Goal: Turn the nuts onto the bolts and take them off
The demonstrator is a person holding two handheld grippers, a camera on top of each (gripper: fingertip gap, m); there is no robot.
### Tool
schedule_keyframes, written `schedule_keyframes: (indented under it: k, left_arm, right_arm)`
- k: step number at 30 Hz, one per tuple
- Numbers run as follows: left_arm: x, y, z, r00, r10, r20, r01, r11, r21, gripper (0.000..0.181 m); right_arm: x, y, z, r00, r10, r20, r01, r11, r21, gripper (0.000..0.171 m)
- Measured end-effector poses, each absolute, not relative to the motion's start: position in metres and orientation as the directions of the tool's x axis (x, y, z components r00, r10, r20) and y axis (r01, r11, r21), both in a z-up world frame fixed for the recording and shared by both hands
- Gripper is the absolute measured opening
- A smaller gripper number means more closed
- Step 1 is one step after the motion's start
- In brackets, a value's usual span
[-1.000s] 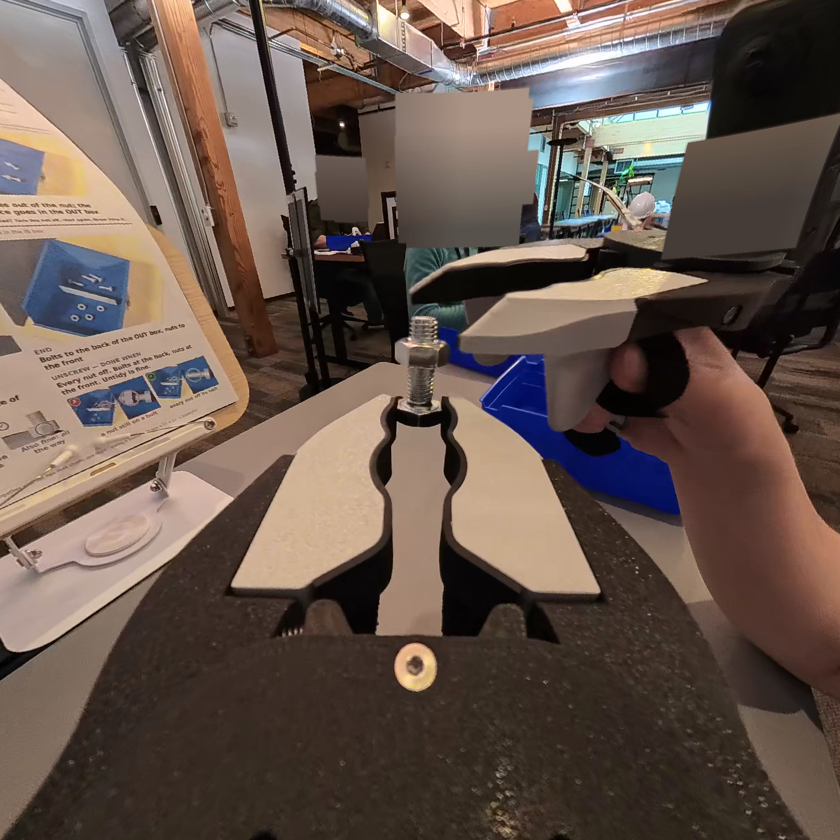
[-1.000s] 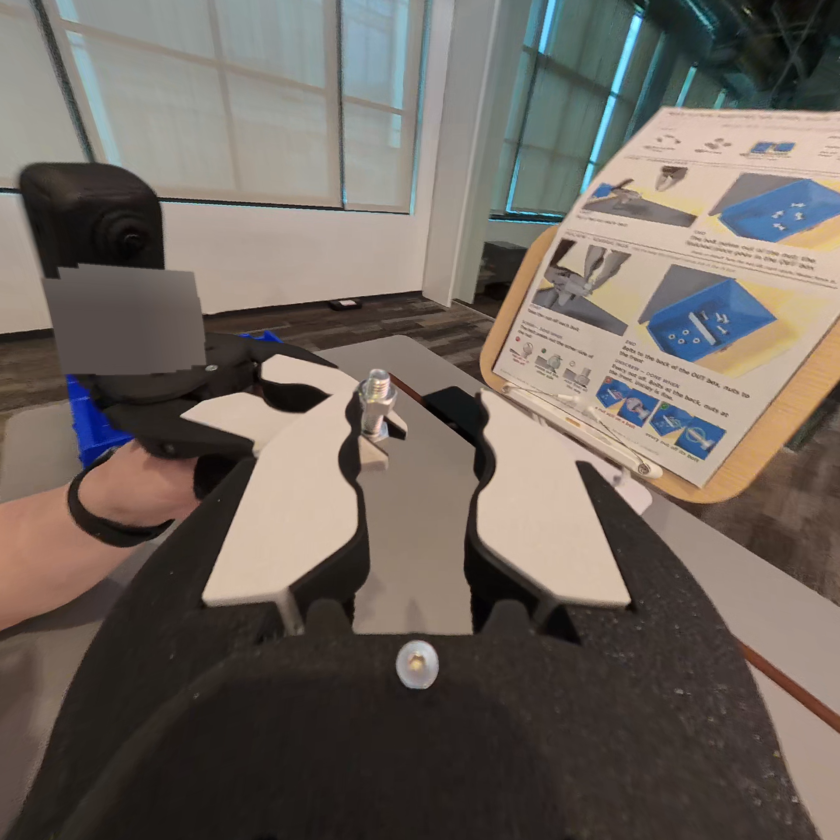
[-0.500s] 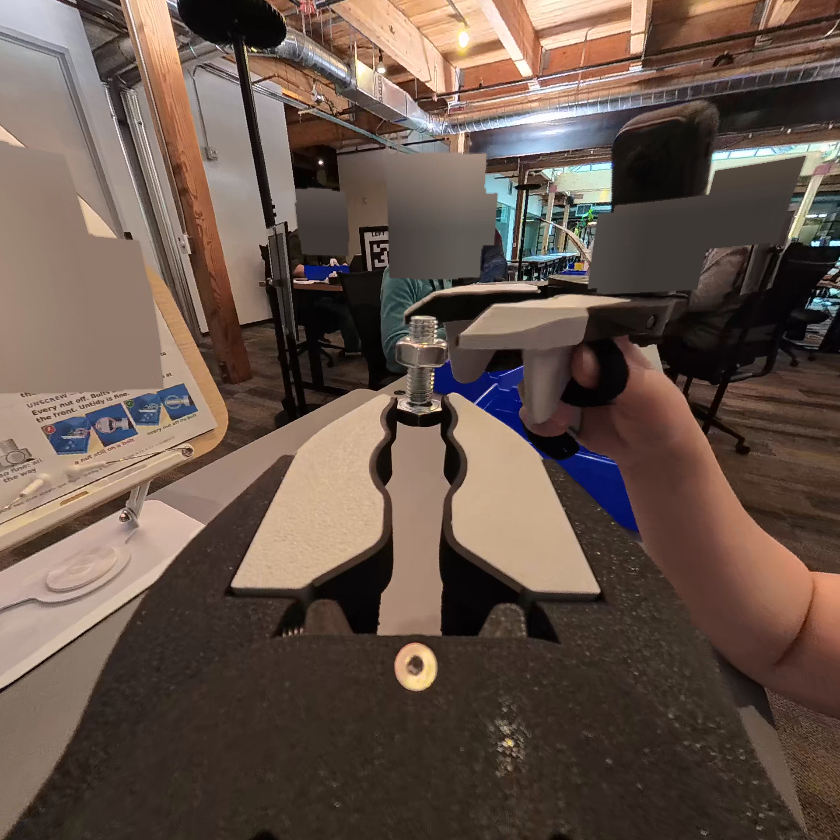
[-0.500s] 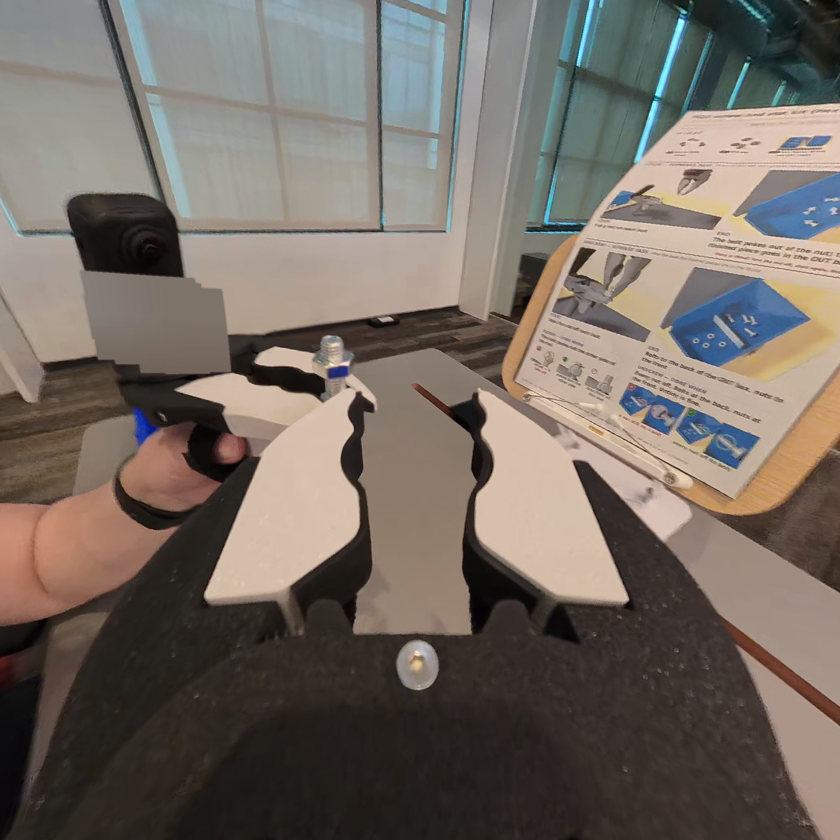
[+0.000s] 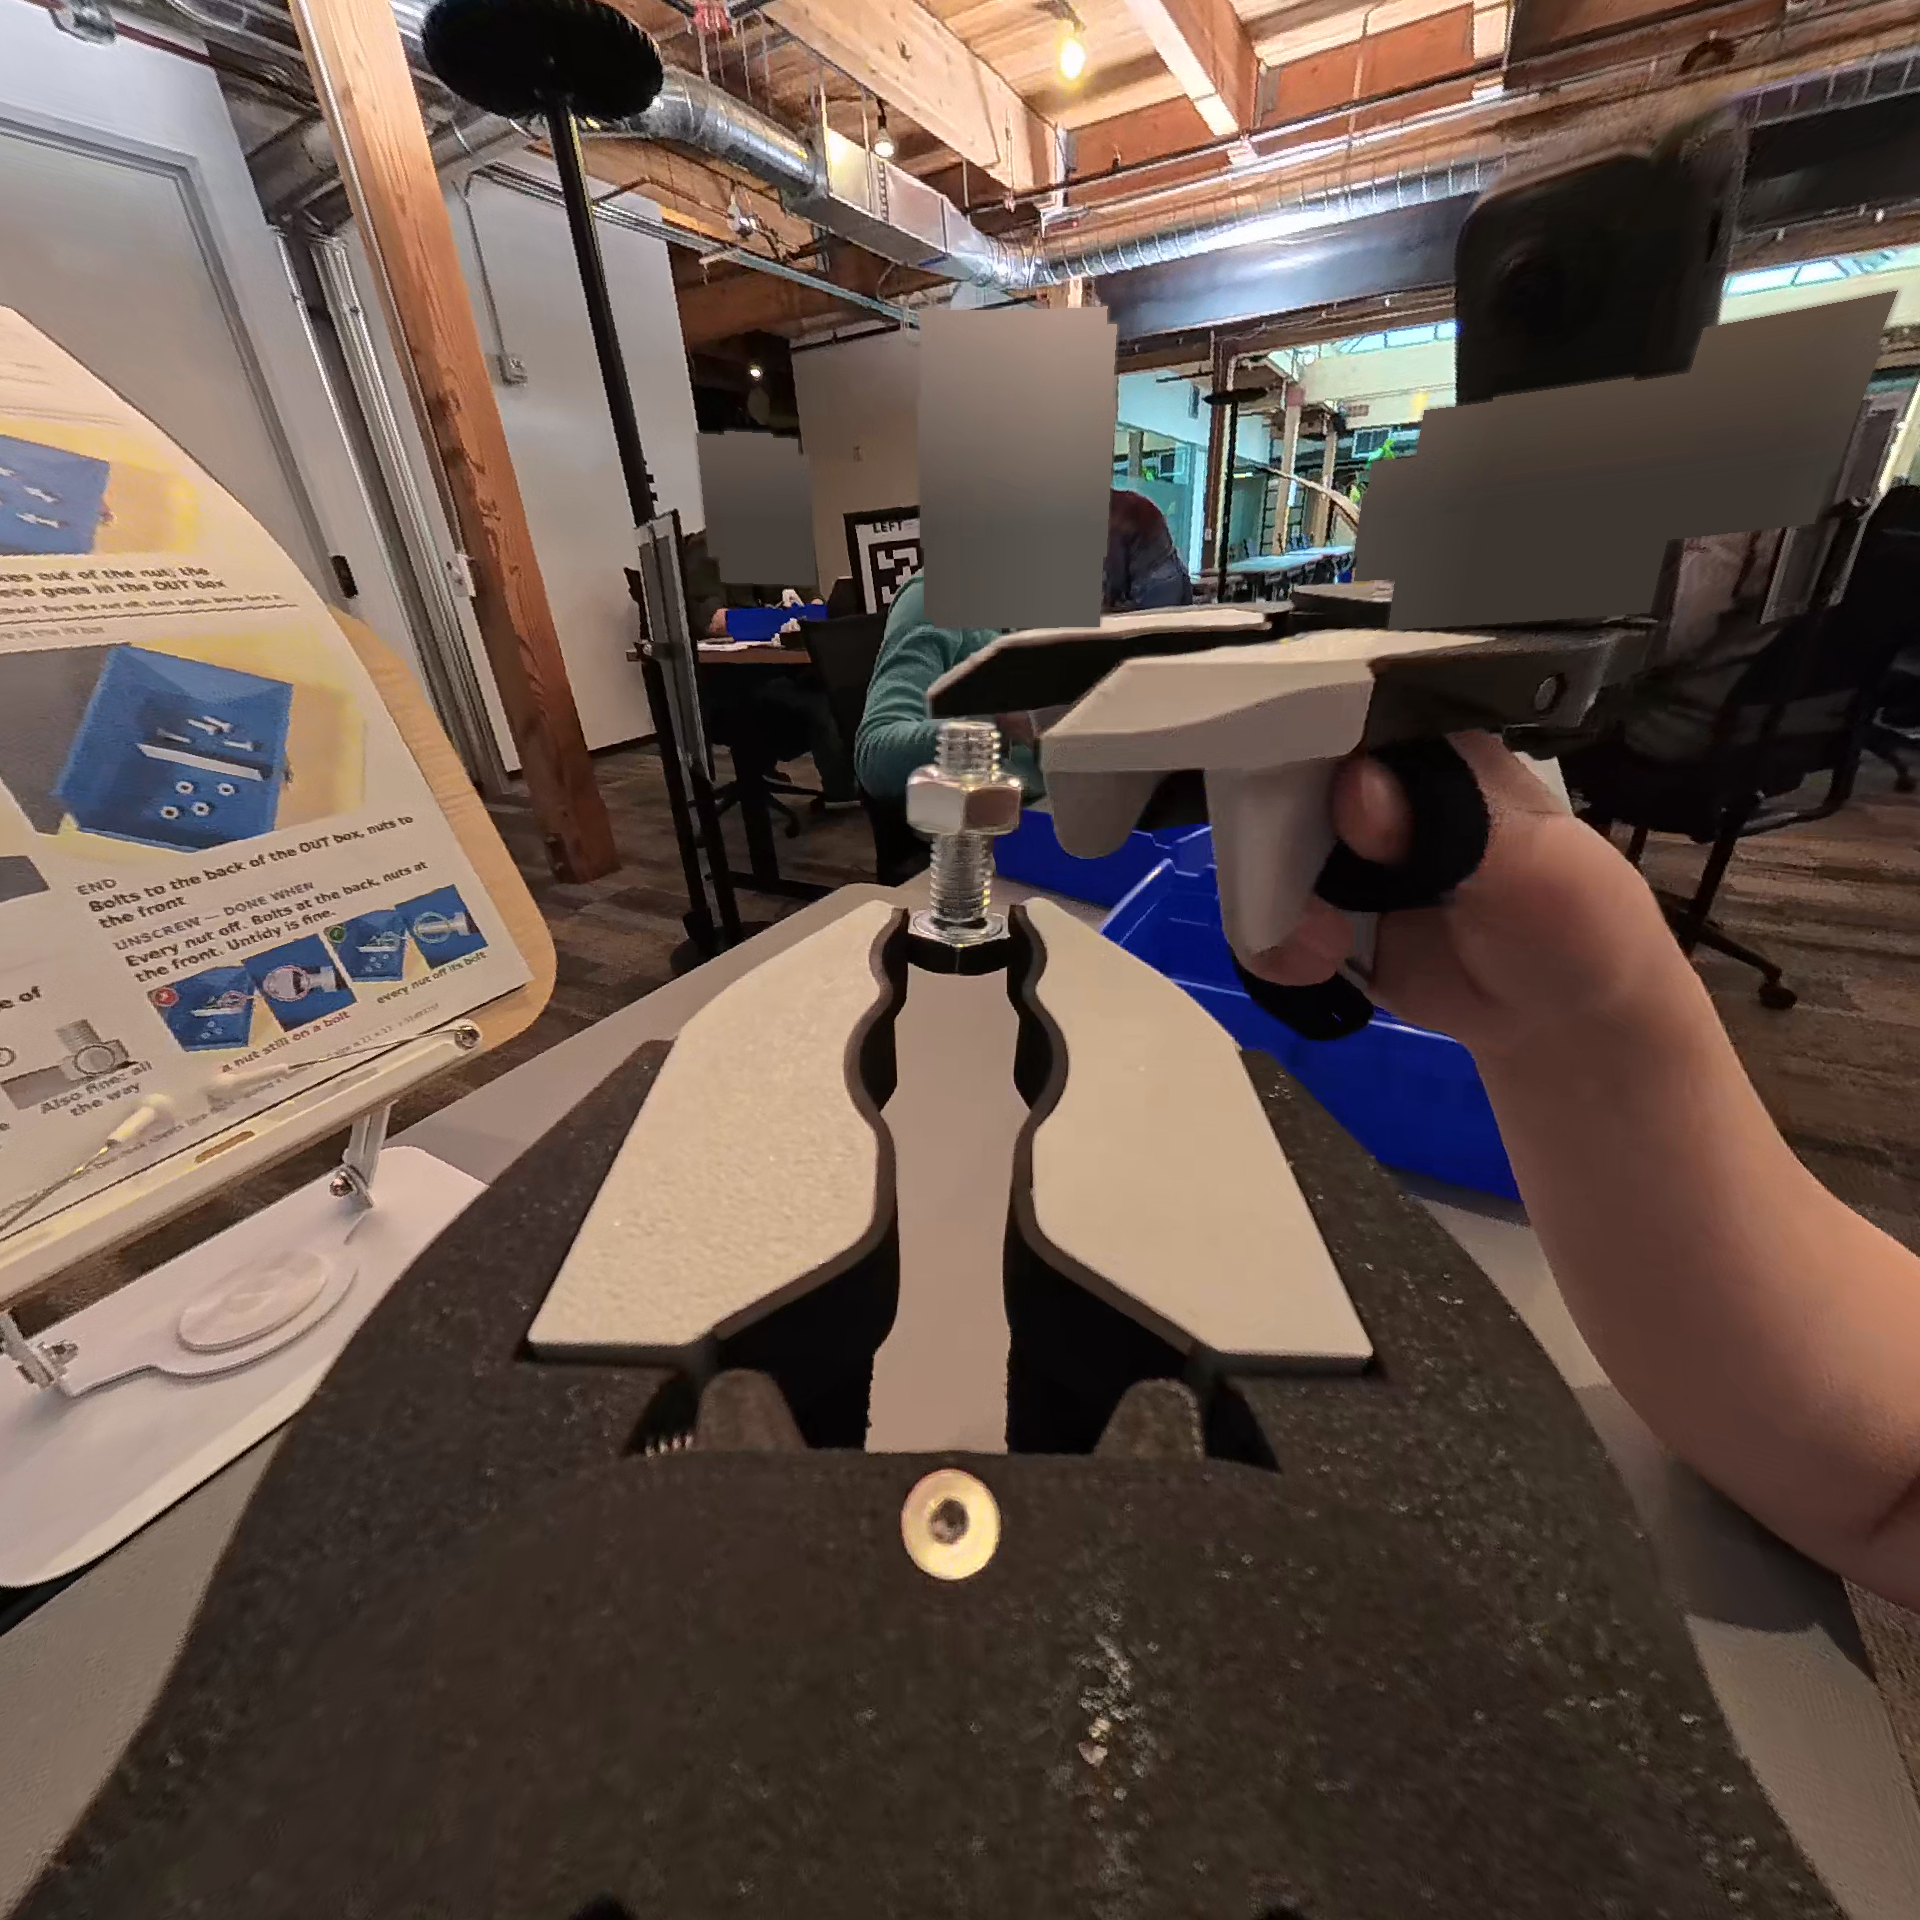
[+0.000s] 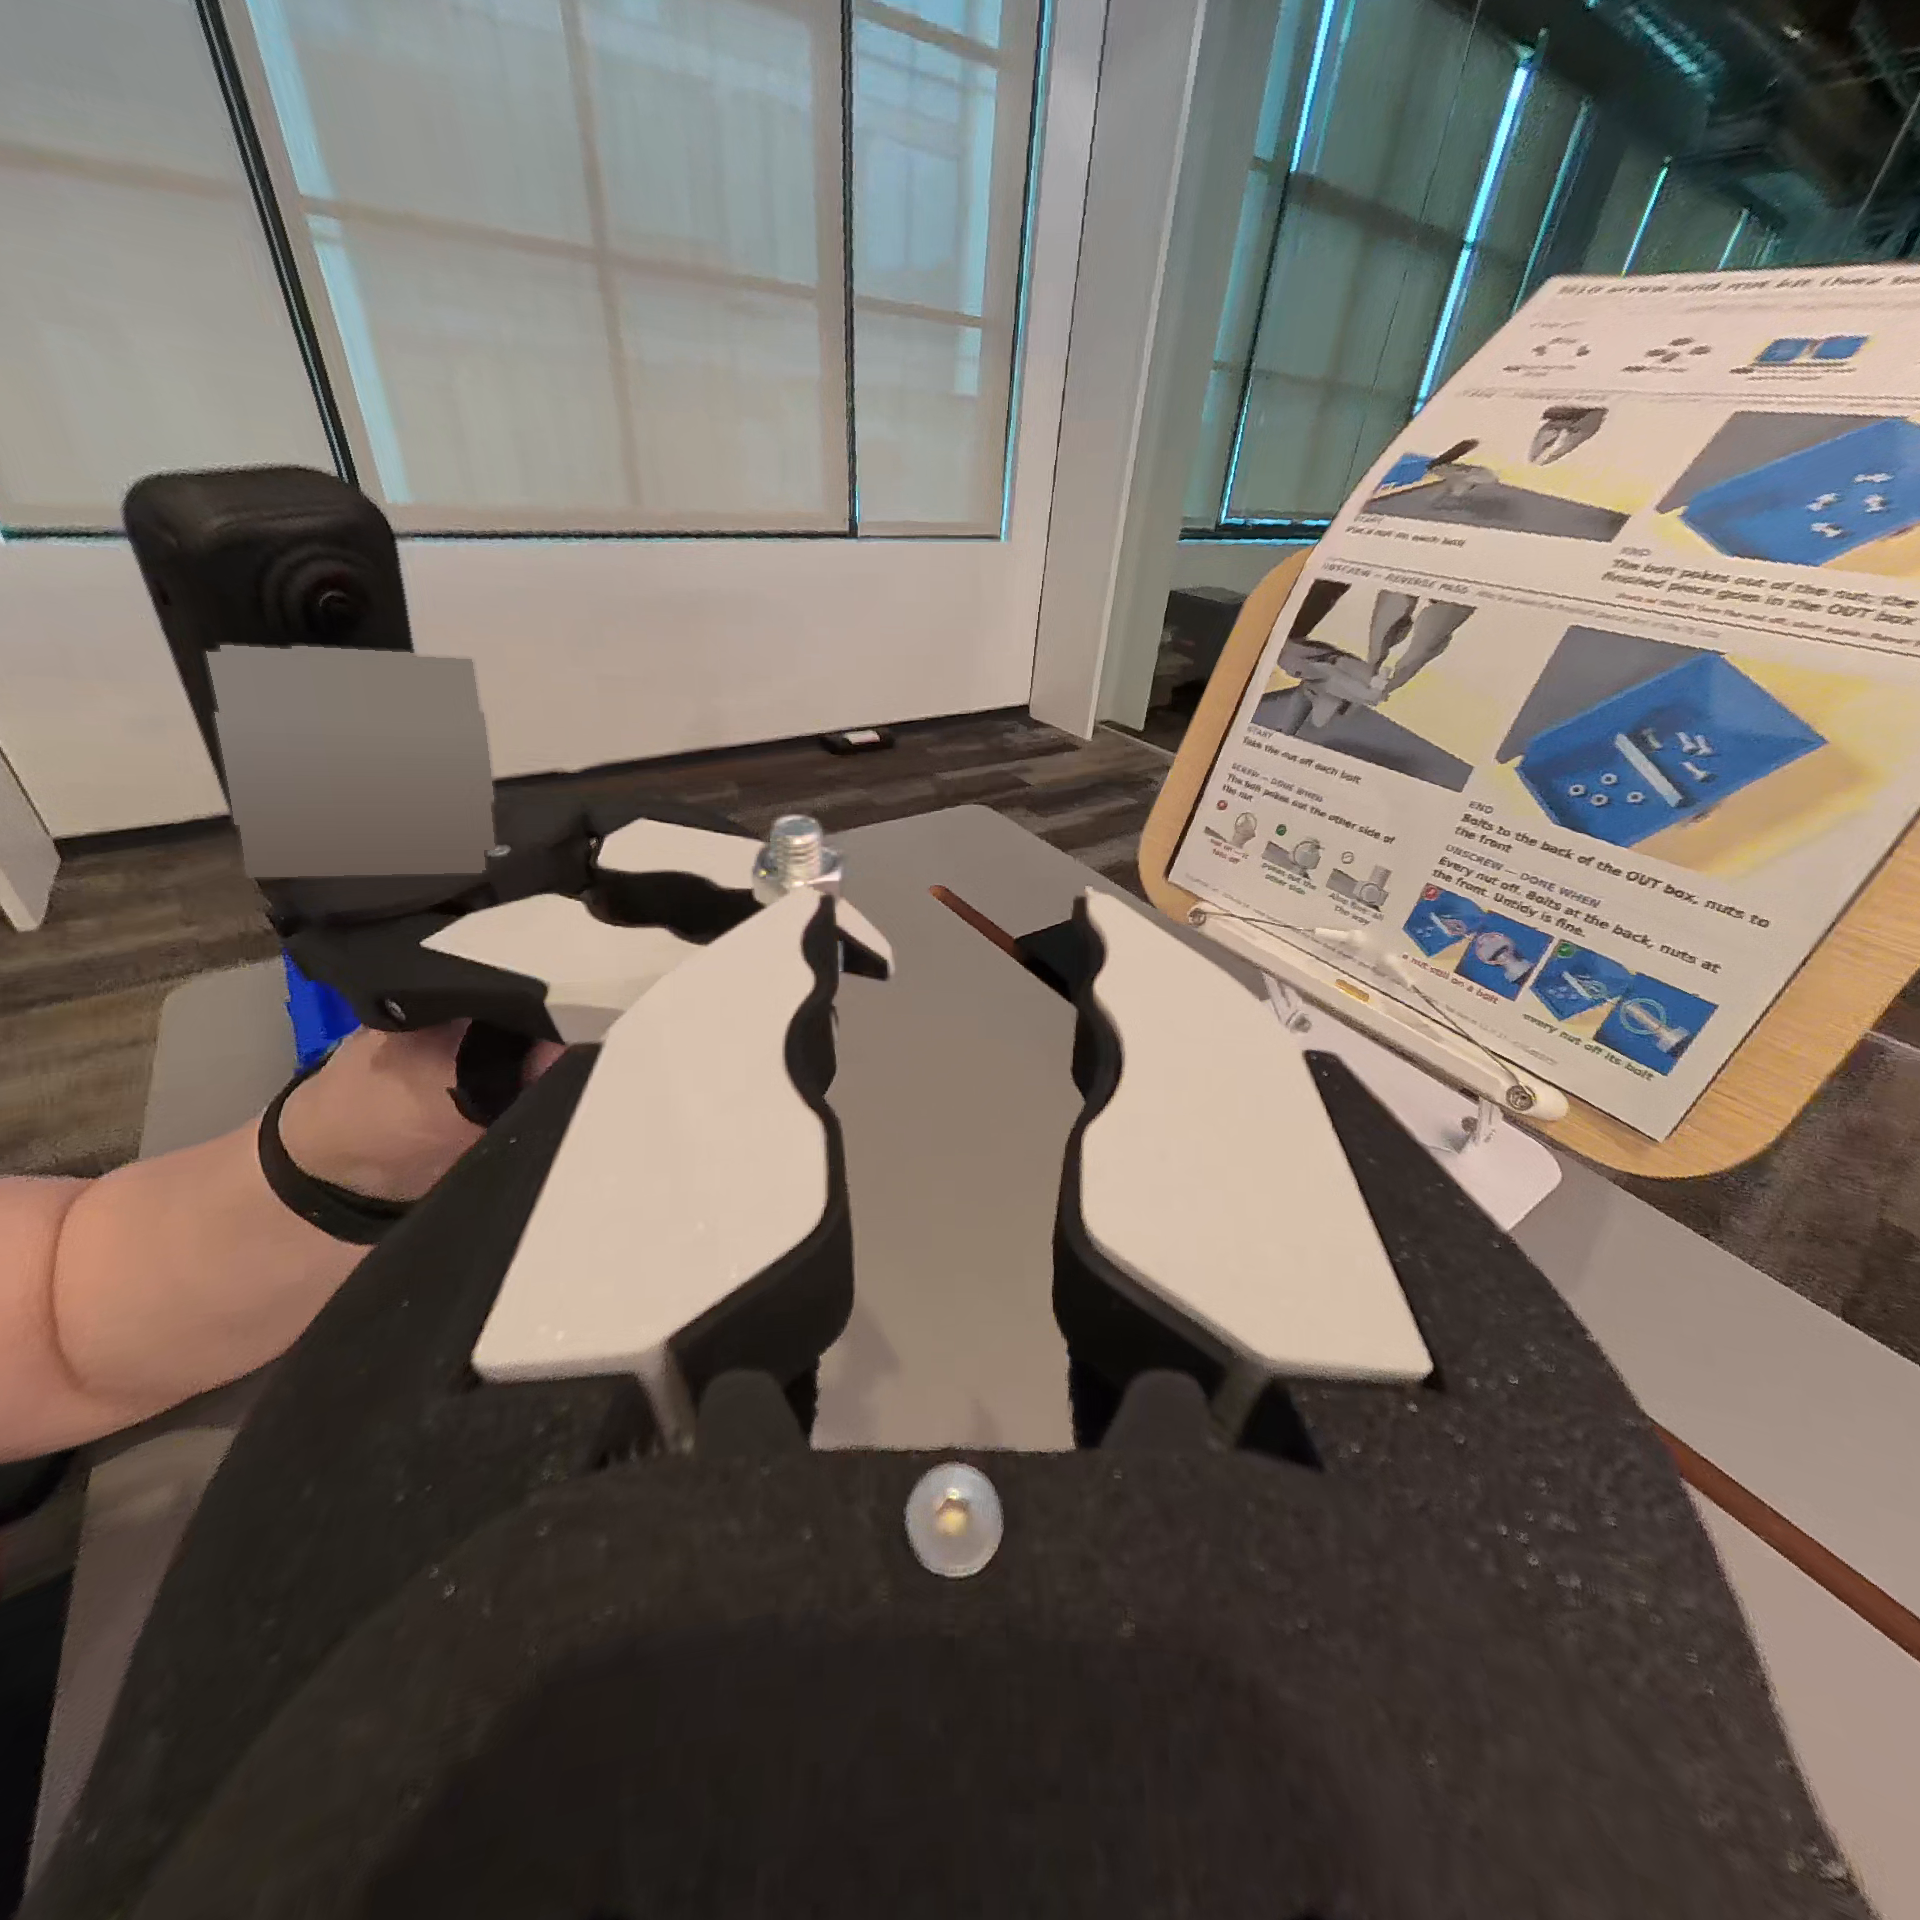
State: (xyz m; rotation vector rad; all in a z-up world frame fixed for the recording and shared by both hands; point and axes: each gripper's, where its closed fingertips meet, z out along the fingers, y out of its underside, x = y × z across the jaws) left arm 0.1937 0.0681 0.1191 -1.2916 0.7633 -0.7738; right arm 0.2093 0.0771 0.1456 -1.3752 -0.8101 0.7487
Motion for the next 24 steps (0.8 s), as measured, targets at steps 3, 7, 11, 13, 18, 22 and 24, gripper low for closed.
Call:
schedule_keyframes:
  k: [3, 7, 11, 13, 18, 22, 24]
  left_arm:
    - [0.194, 0.068, 0.118, 0.538, -0.841, -0.063, 0.061, 0.113, -0.992, 0.018]
    - [0.201, 0.065, 0.115, 0.525, -0.848, -0.071, 0.049, 0.113, -0.992, 0.018]
    - [0.199, 0.066, 0.116, 0.531, -0.845, -0.065, 0.054, 0.11, -0.993, 0.018]
    - [0.195, 0.067, 0.118, 0.526, -0.849, -0.047, 0.07, 0.098, -0.993, 0.018]
    - [0.198, 0.067, 0.116, 0.522, -0.851, -0.051, 0.061, 0.096, -0.994, 0.018]
    - [0.201, 0.064, 0.114, 0.517, -0.854, -0.053, 0.055, 0.095, -0.994, 0.018]
    - [0.199, 0.066, 0.116, 0.524, -0.85, -0.051, 0.059, 0.096, -0.994, 0.018]
  right_arm:
    - [0.202, 0.065, 0.15, 0.453, 0.891, 0.021, -0.037, 0.042, -0.998, 0.044]
    - [0.19, 0.066, 0.141, 0.479, 0.874, 0.076, 0.029, 0.07, -0.997, 0.047]
    - [0.199, 0.074, 0.14, 0.492, 0.868, 0.063, 0.029, 0.056, -0.998, 0.051]
    - [0.209, 0.08, 0.143, 0.512, 0.858, 0.032, -0.002, 0.038, -0.999, 0.044]
    - [0.194, 0.064, 0.146, 0.433, 0.901, 0.036, -0.019, 0.049, -0.999, 0.049]
    - [0.193, 0.073, 0.138, 0.49, 0.867, 0.088, 0.047, 0.075, -0.996, 0.05]
    - [0.199, 0.076, 0.138, 0.471, 0.881, 0.046, 0.026, 0.038, -0.999, 0.054]
